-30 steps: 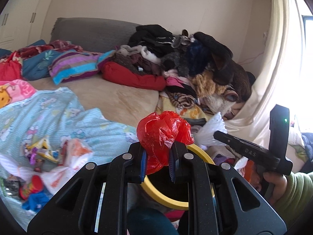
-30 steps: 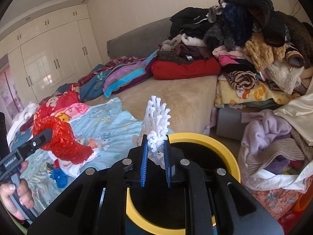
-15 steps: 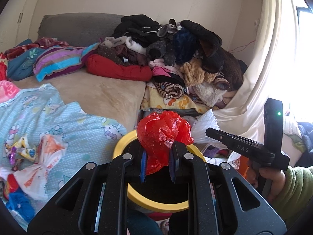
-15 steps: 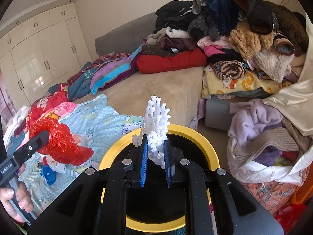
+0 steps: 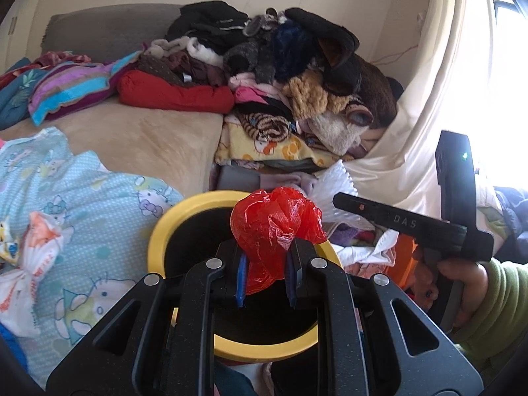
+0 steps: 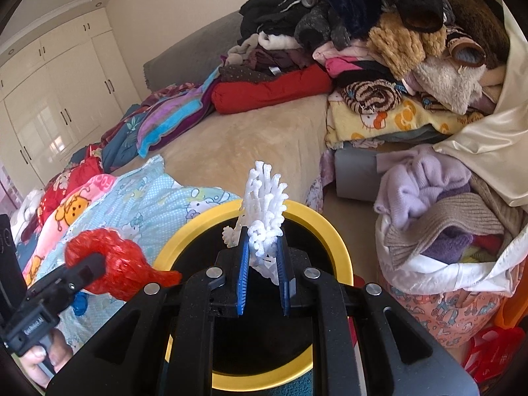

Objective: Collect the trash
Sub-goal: 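Carry the red bag with the left tool over the yellow bin and release, then move the left tool back over the remaining trash on the blanket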

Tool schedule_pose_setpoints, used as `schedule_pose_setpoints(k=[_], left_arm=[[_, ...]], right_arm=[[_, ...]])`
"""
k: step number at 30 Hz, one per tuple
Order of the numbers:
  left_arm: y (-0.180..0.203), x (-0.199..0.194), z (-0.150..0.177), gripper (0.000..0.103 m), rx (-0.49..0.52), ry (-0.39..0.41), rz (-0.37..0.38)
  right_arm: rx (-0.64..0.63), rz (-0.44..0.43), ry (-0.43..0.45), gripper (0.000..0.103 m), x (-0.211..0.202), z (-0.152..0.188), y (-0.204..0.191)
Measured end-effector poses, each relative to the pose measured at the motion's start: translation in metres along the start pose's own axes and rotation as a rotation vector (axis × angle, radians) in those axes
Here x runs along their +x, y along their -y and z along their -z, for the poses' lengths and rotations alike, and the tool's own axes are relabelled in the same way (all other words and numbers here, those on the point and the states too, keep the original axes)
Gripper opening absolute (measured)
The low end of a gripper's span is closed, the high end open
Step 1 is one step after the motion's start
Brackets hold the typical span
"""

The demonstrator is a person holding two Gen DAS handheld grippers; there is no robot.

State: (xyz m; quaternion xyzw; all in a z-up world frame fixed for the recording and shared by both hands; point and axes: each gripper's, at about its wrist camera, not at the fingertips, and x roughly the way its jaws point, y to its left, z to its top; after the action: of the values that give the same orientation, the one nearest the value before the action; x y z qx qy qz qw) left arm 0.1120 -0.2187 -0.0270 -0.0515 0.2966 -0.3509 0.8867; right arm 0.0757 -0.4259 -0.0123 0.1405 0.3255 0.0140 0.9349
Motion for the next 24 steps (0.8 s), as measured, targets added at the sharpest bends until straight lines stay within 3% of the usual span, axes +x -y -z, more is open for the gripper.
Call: schedule_pose_setpoints(k=[4, 5, 6, 7, 8, 10, 11, 15, 24], left_arm=[[-0.001, 0.014, 0.004, 0.012, 0.0, -0.026, 0.003], [-0.001, 0.016, 0.005, 0.021, -0.003, -0.032, 0.006], [-0.002, 0.019, 0.005, 0.033, -0.01, -0.041, 0.005], [-0.004, 0.02, 0.006, 0.063, -0.02, -0.043, -0.011], [-0.007, 0.019, 0.007, 0.081, -0.032, -0.035, -0.023], [-0.012, 0.016, 0.009, 0.085, -0.054, -0.027, -0.035], [-0.015, 0.014, 0.01, 0.093, -0.063, -0.028, -0.054], [-0.026, 0.005, 0.014, 0.092, -0.082, -0.02, -0.128], [-0.047, -0.03, 0.017, 0.092, -0.117, 0.033, -0.219]], right_arm=[[0.007, 0.003, -0.016, 0.018, 0.006, 0.002, 0.003], [0.013, 0.002, -0.018, 0.019, 0.007, 0.002, 0.004], [0.016, 0.001, -0.02, 0.028, 0.008, 0.003, 0.004], [0.021, 0.002, -0.024, 0.038, 0.009, 0.004, 0.005], [0.027, 0.003, -0.028, 0.042, 0.01, 0.004, 0.006], [0.029, 0.014, -0.025, 0.05, 0.011, 0.006, 0.007], [0.021, 0.022, -0.025, 0.051, 0.011, 0.007, 0.005], [0.001, 0.026, -0.009, 0.063, 0.009, 0.009, -0.004], [-0.082, -0.018, 0.035, 0.072, -0.004, 0.014, -0.042]])
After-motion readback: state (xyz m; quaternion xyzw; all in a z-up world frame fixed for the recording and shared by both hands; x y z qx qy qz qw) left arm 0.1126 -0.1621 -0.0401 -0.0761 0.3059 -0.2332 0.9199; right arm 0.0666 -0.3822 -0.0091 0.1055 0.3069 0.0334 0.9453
